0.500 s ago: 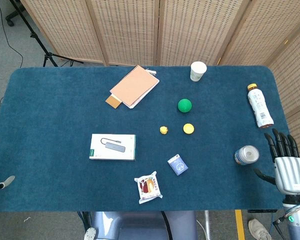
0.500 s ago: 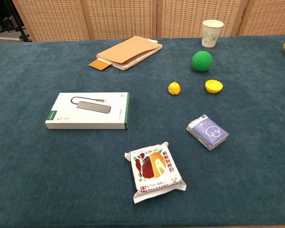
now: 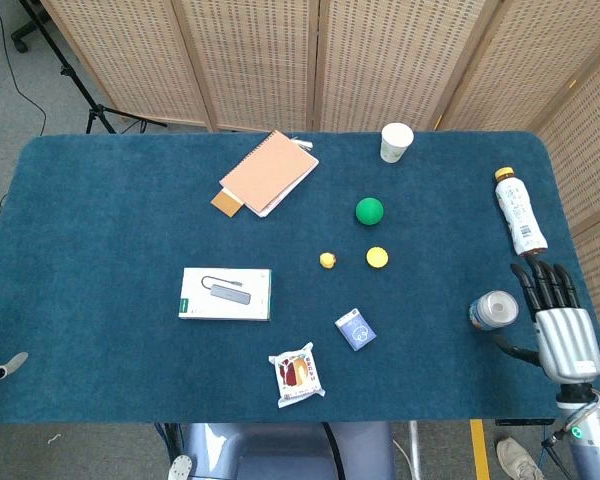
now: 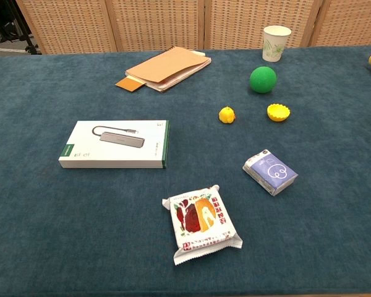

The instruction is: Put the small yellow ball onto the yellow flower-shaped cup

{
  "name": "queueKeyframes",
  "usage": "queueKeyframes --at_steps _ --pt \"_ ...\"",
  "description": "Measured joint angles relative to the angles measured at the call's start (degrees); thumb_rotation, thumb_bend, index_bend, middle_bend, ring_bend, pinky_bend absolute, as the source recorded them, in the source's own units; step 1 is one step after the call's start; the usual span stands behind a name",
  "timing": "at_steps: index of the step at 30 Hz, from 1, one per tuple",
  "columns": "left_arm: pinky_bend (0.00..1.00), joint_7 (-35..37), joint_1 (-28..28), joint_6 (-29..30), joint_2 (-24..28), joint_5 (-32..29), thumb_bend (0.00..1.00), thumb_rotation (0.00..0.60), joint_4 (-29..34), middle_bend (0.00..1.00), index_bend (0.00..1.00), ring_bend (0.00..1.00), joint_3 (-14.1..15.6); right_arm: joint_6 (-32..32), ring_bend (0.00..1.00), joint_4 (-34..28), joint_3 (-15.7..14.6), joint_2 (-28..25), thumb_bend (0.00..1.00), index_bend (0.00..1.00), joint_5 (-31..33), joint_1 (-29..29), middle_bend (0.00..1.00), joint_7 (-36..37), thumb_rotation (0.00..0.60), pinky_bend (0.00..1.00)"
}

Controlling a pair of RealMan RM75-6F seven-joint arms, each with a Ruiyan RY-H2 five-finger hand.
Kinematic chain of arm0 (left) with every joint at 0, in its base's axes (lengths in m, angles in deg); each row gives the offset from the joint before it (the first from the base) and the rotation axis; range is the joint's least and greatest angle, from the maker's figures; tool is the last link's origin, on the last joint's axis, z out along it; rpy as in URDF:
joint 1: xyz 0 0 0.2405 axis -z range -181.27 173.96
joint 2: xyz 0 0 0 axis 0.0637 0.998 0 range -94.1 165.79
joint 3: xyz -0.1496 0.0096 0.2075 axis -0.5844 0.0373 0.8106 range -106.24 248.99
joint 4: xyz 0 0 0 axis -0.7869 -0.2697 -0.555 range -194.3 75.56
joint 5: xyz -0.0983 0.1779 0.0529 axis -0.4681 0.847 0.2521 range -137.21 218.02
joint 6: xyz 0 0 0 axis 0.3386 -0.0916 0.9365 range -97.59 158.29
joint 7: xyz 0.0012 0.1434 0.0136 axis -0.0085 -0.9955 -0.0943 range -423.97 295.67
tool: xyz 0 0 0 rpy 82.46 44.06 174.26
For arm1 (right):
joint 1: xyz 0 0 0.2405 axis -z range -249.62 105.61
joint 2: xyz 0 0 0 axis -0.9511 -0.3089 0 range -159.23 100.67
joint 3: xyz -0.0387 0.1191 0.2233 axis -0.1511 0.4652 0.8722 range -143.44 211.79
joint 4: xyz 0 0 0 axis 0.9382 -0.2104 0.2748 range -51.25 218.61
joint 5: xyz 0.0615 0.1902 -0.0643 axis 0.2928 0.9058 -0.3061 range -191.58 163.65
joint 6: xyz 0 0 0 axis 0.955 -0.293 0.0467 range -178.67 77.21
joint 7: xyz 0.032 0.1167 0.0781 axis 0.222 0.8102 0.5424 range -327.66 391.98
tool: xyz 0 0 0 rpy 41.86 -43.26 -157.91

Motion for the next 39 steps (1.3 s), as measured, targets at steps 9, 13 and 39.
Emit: queueKeyframes --at_steps 9,13,39 --pt "0.0 -0.61 0.1 -0.52 -0.25 -1.54 0.0 0.6 -0.01 0.0 0.0 0.0 -0.37 -17.89 0.0 -2.04 6.77 2.71 0.13 0.29 3.86 -13.22 0.0 -3.32 0.6 0.0" --pt "0.0 -1.17 0.39 -1.49 -0.47 -3.06 0.0 0.6 -0.12 0.0 0.0 0.0 -0.75 -28.12 0.0 3.13 10.16 9.26 0.18 0.35 10.64 -21.03 0.0 -5.13 0.6 0.0" --pt "0.0 -3.41 1.93 -5.17 -1.31 -7.4 0.0 0.6 -0.45 0.0 0.0 0.0 -1.96 -45.43 0.0 32.49 14.06 32.85 0.31 0.37 25.33 -37.97 0.0 -9.66 0.6 0.0"
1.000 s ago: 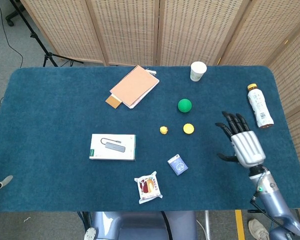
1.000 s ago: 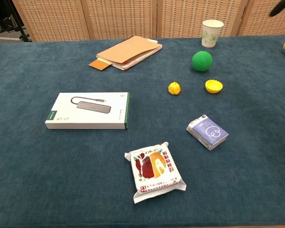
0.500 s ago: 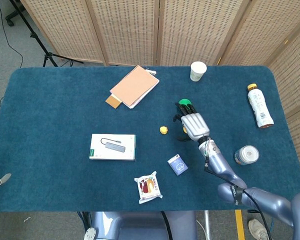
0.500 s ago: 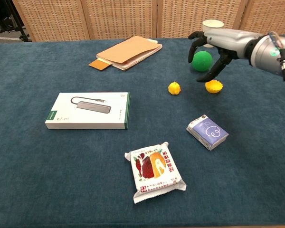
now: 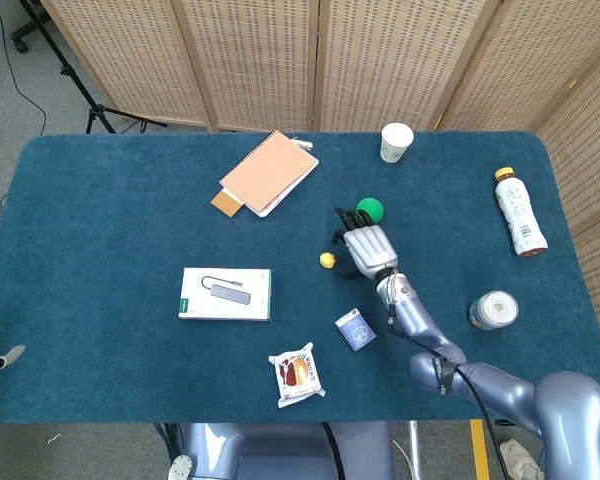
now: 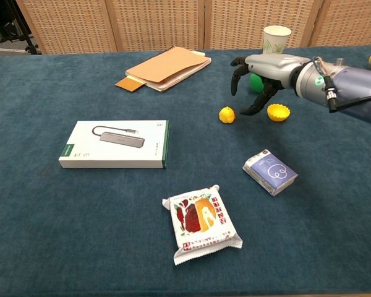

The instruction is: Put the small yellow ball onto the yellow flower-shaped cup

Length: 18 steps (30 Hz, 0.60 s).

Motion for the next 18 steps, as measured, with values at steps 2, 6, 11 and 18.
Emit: queueKeyframes --at_steps 2,6,11,18 --pt "0.0 -0.12 0.0 0.05 -0.03 -0.03 0.0 0.6 0.02 0.0 0.0 0.0 -0.02 -0.64 0.0 1.0 0.02 0.8 0.31 0.37 0.56 -0.56 0.0 -0.25 0.6 0.0" --pt "0.0 -0.36 0.03 0.03 -0.17 -0.2 0.0 0.6 -0.04 0.0 0.0 0.0 -0.07 -1.24 0.0 2.33 -0.08 2.02 0.31 0.37 1.11 -1.21 0.0 -0.54 0.6 0.0" --pt "0.0 -0.33 0.16 -0.23 -0.18 -0.55 0.0 0.6 -0.13 0.0 0.0 0.0 -0.21 -1.79 0.0 4.11 -0.23 3.35 0.31 0.38 1.46 -1.78 0.0 -0.5 0.6 0.0" --pt "0.0 -0.09 0.33 -0.67 -0.11 -0.88 0.0 0.6 -0.27 0.0 0.0 0.0 -0.3 -2.71 0.0 6.62 -0.08 4.82 0.31 0.39 1.96 -2.54 0.0 0.0 0.6 0.0"
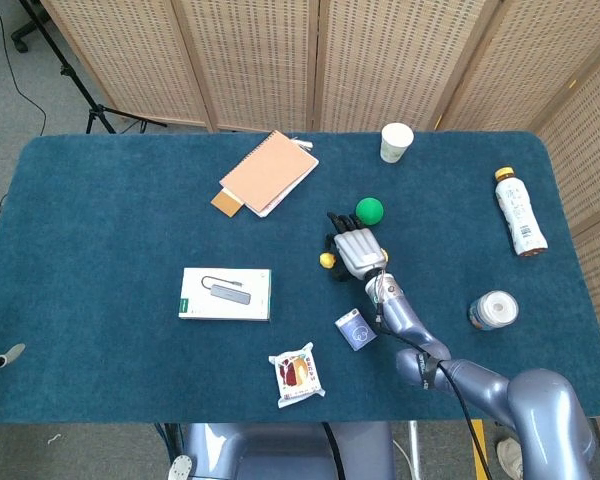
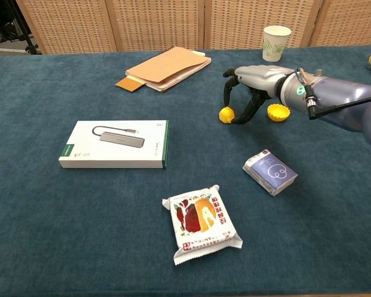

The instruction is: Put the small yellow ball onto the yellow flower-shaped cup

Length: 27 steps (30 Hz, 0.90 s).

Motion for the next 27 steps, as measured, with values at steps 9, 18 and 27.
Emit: queueKeyframes --at_steps 9,18,27 --pt "0.0 0.14 0.05 -0.16 0.0 -0.05 0.0 0.6 -0.11 0.0 0.0 0.0 0.02 -1.08 0.0 2.26 0.28 1.47 0.31 0.44 0.34 -0.71 0.0 1.05 0.6 0.0" --pt "0.0 0.13 0.09 -0.31 0.04 -0.19 0.0 0.6 -0.13 0.0 0.0 0.0 0.03 -1.16 0.0 4.37 0.74 2.73 0.37 0.5 0.12 -1.32 0.0 1.98 0.6 0.0" --pt "0.0 0.29 -0.06 0.04 0.05 0.27 0.0 0.6 -0.11 0.0 0.0 0.0 0.19 0.26 0.0 2.51 0.82 2.09 0.4 0.52 -0.96 -0.74 0.0 3.01 0.6 0.0"
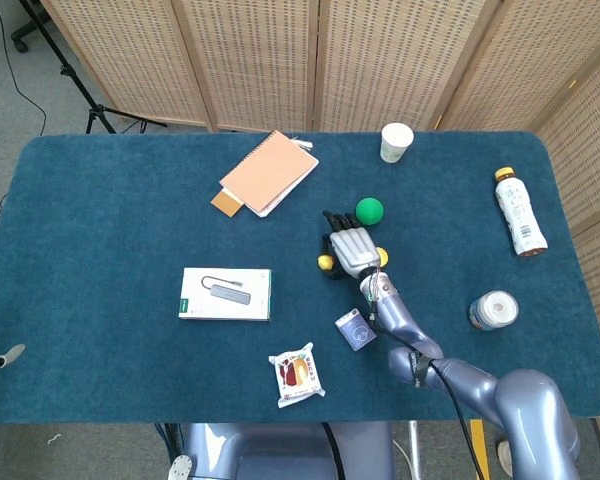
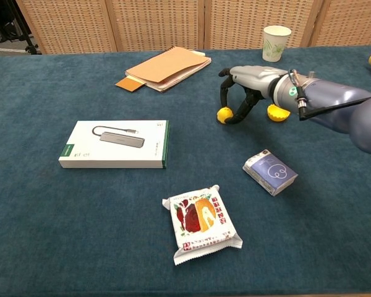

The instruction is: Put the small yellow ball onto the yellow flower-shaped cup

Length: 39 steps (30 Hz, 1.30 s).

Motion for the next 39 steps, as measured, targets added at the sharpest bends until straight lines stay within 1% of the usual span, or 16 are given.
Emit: queueKeyframes --at_steps 4,7,14,16,19,23,32,39 --pt "0.0 0.18 -0.1 0.12 0.05 0.25 0.0 0.6 0.05 0.0 0.0 0.0 0.12 1.2 0.0 -3.03 0.38 -1.68 0.41 0.52 -0.44 0.48 0.0 0.3 0.6 0.0" --pt "0.0 0.37 -0.17 0.2 0.1 0.36 0.0 0.6 0.0 0.0 0.0 0.0 0.18 2.54 0.0 -6.32 0.71 -3.94 0.41 0.52 -0.88 1.16 0.0 0.43 0.6 0.0" --pt "0.0 0.52 -0.37 0.59 0.19 1.25 0.0 0.6 0.07 0.0 0.0 0.0 0.52 7.08 0.0 -13.97 0.59 -12.71 0.41 0.52 -1.98 4.93 0.0 -0.3 0.6 0.0" --pt "0.0 0.36 -0.39 0.73 0.22 1.76 0.0 0.6 0.29 0.0 0.0 0.0 0.68 7.34 0.0 -14.61 0.25 -14.29 0.42 0.52 -1.55 6.22 0.0 -0.36 0.6 0.0" --pt "0.0 -0.04 -0.45 1.07 0.18 2.16 0.0 0.6 0.58 0.0 0.0 0.0 0.81 7.32 0.0 -14.83 -0.59 -15.25 0.43 0.52 -0.86 7.61 0.0 0.22 0.6 0.0" --pt "0.0 -0.8 -0.35 1.0 0.0 2.39 0.0 0.6 0.9 0.0 0.0 0.0 0.95 6.84 0.0 -13.83 -1.67 -15.01 0.44 0.52 -0.88 8.57 0.0 1.71 0.6 0.0" --pt "0.0 -1.66 -0.21 0.98 -0.18 2.37 0.0 0.6 1.31 0.0 0.0 0.0 1.0 5.41 0.0 -9.83 -2.03 -13.26 0.45 0.52 -0.74 8.69 0.0 3.4 0.6 0.0" --pt "0.0 -1.52 -0.24 0.81 -0.23 1.93 0.0 0.6 1.04 0.0 0.0 0.0 0.95 4.29 0.0 -8.47 -2.38 -12.73 0.44 0.52 -0.48 8.76 0.0 3.72 0.6 0.0"
